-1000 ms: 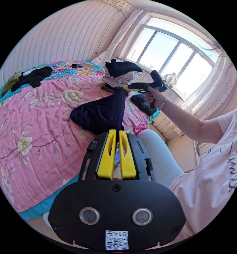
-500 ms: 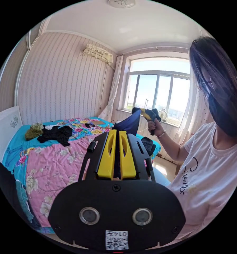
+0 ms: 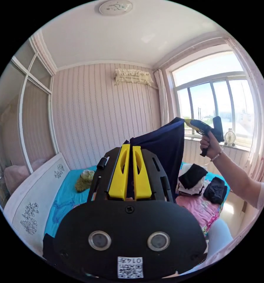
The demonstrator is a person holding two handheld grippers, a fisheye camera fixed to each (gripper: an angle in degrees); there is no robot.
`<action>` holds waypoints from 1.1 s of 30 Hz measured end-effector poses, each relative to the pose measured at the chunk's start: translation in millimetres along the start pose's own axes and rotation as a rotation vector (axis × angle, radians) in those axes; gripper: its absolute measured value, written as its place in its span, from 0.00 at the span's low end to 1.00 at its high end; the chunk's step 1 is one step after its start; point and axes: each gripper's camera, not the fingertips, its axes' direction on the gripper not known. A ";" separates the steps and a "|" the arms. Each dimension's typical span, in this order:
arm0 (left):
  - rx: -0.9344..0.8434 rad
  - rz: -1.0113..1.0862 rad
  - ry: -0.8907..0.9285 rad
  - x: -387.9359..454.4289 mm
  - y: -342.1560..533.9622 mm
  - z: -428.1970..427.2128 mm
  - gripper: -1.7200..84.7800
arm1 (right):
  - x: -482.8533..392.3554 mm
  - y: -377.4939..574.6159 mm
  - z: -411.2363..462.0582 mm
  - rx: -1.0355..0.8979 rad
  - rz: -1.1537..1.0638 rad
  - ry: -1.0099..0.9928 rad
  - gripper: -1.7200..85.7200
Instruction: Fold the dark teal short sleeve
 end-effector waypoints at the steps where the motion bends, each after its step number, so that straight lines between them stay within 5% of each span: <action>1: 0.007 0.018 0.004 1.7 -2.0 -5.1 0.01 | -13.1 -4.0 -5.9 0.036 -0.060 -0.018 0.01; 8: -0.285 0.129 0.132 31.5 122.1 10.3 0.01 | -3.8 107.1 -21.8 -0.170 -0.099 -0.009 0.01; 19: -0.987 -0.090 0.365 109.8 449.4 94.3 0.01 | 111.3 482.6 -20.1 -0.796 0.672 0.236 0.01; 25: -1.039 -0.099 0.388 110.7 467.0 84.5 0.01 | 121.7 538.5 3.9 -1.064 0.674 0.256 0.01; 33: -1.032 -0.157 0.325 71.4 452.9 65.8 0.01 | 139.8 572.0 22.6 -1.155 0.655 0.300 0.02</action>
